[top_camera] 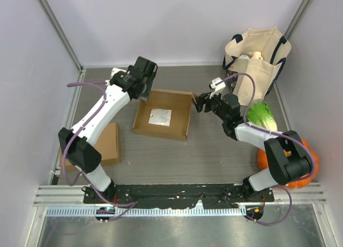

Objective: Fold the paper box

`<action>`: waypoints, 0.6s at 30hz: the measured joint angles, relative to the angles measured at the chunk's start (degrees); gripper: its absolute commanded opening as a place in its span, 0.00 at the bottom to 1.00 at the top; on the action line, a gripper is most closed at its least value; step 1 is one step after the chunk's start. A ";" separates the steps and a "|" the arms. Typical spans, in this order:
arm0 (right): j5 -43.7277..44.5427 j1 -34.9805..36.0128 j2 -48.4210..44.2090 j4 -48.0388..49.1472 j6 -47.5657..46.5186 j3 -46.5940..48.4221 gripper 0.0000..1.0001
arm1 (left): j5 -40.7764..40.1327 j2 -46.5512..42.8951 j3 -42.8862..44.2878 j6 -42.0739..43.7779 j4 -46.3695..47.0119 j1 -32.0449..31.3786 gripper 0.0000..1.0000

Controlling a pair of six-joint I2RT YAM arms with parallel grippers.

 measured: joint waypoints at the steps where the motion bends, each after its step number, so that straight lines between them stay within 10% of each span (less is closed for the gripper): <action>1: -0.52 -0.28 1.33 0.98 0.00 0.70 0.58 | -0.02 -1.57 -2.27 1.84 1.36 0.17 0.82; 5: -2.08 -0.48 5.05 2.08 0.50 3.37 0.41 | 0.44 -10.19 -11.72 14.14 6.99 1.97 1.00; 12: -5.77 -1.92 5.68 0.68 3.02 6.80 0.34 | -2.60 -41.35 -42.53 57.86 33.33 6.32 1.00; 18: -12.11 -5.25 9.25 -3.23 4.52 13.22 0.17 | 13.66 -51.43 -67.14 74.03 57.66 17.62 0.99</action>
